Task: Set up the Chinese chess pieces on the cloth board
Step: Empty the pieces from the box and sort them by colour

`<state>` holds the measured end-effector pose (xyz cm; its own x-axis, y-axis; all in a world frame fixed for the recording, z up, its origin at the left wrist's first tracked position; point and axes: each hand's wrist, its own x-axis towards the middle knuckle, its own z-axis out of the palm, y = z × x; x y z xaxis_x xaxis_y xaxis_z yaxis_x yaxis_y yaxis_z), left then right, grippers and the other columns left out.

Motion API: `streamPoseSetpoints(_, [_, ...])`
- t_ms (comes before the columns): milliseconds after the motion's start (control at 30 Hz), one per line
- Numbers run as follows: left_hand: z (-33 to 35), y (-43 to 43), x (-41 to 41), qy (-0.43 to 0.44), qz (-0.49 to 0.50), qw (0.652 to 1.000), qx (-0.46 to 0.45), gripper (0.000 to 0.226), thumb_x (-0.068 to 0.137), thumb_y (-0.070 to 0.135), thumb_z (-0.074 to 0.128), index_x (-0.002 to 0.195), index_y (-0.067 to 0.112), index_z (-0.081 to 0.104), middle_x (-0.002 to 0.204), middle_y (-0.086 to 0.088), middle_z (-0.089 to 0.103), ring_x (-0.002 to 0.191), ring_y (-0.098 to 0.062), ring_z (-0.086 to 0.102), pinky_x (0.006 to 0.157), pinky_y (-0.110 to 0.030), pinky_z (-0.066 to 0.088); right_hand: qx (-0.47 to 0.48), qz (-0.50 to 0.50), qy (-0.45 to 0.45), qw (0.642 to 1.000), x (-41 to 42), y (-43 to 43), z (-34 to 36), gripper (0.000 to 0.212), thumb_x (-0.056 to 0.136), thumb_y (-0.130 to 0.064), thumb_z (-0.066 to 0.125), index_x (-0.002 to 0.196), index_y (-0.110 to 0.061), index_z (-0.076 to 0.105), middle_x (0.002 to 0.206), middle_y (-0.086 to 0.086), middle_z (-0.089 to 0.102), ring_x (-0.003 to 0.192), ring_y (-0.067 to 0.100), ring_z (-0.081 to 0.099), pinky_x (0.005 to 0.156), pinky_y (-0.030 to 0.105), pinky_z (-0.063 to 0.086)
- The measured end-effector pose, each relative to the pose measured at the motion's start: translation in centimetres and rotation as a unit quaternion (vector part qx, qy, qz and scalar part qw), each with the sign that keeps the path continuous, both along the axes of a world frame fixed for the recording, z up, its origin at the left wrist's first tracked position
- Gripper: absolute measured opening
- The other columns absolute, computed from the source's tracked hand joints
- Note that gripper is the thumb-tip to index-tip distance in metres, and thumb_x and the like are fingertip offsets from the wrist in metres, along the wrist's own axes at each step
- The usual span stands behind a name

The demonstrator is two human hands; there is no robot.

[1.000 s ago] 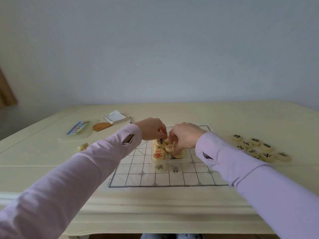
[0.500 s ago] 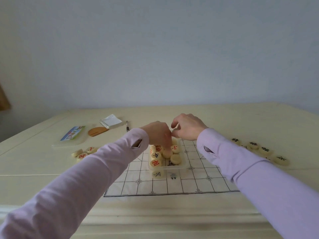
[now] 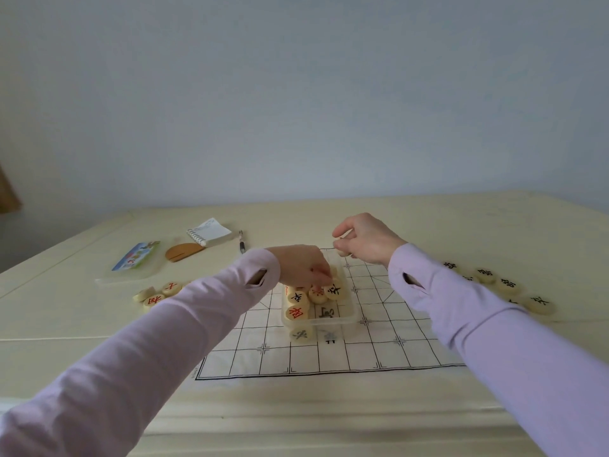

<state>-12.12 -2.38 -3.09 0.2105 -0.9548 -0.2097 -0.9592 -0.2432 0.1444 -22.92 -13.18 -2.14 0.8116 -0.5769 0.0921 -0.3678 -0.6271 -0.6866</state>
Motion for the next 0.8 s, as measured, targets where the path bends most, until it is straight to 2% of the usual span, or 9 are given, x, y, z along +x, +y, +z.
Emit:
streamPoseSetpoints(133, [-0.3,0.3,0.3,0.02,0.027,0.999,-0.009,0.032,0.097,0.03,0.045,0.108,0.008,0.066,0.091,-0.009,0.069,0.076,-0.016,0.057,0.078,-0.028,0.046,0.057,0.006,-0.017,0.998,0.0,-0.3,-0.6,0.029,0.091,-0.017,0.058,0.119,-0.01,0.057,0.092,0.006,0.067,0.101,0.024,0.064,0.097,0.04,0.049])
streamPoseSetpoints(267, [0.4,0.6,0.4,0.033,0.054,0.998,-0.009,0.034,0.098,0.031,0.044,0.11,0.008,0.066,0.093,-0.003,0.066,0.082,-0.017,0.057,0.081,-0.029,0.044,0.06,0.022,-0.007,0.998,-0.2,-0.3,-1.0,0.028,0.091,-0.017,0.059,0.118,-0.01,0.06,0.088,0.002,0.065,0.1,0.024,0.066,0.098,0.04,0.049])
streamPoseSetpoints(367, [1.5,1.0,0.6,0.031,0.068,0.997,-0.017,0.034,0.098,0.032,0.042,0.105,0.007,0.064,0.084,0.006,0.061,0.082,-0.013,0.054,0.08,-0.026,0.04,0.053,0.057,0.015,0.997,-0.4,0.0,-1.0,0.027,0.09,-0.017,0.058,0.116,-0.012,0.062,0.097,0.007,0.066,0.093,0.023,0.068,0.098,0.041,0.049])
streamPoseSetpoints(467, [2.4,1.5,0.7,0.039,0.073,0.996,-0.022,0.021,0.099,0.029,0.041,0.094,0.019,0.058,0.073,0.016,0.052,0.071,-0.007,0.047,0.072,-0.022,0.036,0.064,0.097,0.029,0.993,-0.5,0.7,-0.8,0.027,0.095,-0.016,0.049,0.119,-0.016,0.062,0.087,0.001,0.062,0.077,0.018,0.066,0.097,0.037,0.049])
streamPoseSetpoints(533, [2.6,1.8,0.6,0.032,0.069,0.997,-0.027,0.02,0.1,0.028,0.039,0.088,0.019,0.053,0.069,0.016,0.047,0.063,-0.002,0.042,0.062,-0.018,0.032,0.082,0.101,0.024,0.991,-0.3,1.1,-0.6,0.03,0.097,-0.012,0.042,0.119,-0.014,0.061,0.089,0.0,0.06,0.069,0.018,0.063,0.091,0.031,0.052])
streamPoseSetpoints(600, [2.5,2.1,0.6,0.027,0.072,0.996,-0.036,0.023,0.101,0.027,0.037,0.087,0.017,0.052,0.07,0.015,0.046,0.062,0.0,0.04,0.06,-0.016,0.03,0.13,0.096,0.008,0.987,-0.2,1.5,-0.6,0.029,0.097,-0.009,0.04,0.119,-0.006,0.061,0.093,0.003,0.059,0.065,0.019,0.062,0.078,0.026,0.054])
streamPoseSetpoints(700, [2.3,2.4,0.7,0.041,0.089,0.994,-0.057,0.027,0.101,0.028,0.036,0.091,0.013,0.056,0.074,0.01,0.047,0.065,-0.003,0.041,0.059,-0.017,0.031,0.2,0.102,-0.026,0.974,-0.3,1.5,-0.8,0.023,0.093,-0.014,0.056,0.109,0.002,0.062,0.076,0.005,0.055,0.063,0.017,0.061,0.069,0.024,0.057])
streamPoseSetpoints(800, [2.2,2.7,0.5,0.057,0.097,0.991,-0.07,0.029,0.1,0.028,0.037,0.09,0.01,0.058,0.073,0.008,0.049,0.066,-0.009,0.044,0.058,-0.017,0.032,0.2,0.103,-0.017,0.974,-0.3,1.5,-0.9,0.012,0.084,-0.015,0.069,0.09,-0.007,0.063,0.072,0.006,0.057,0.061,0.017,0.062,0.065,0.023,0.058])
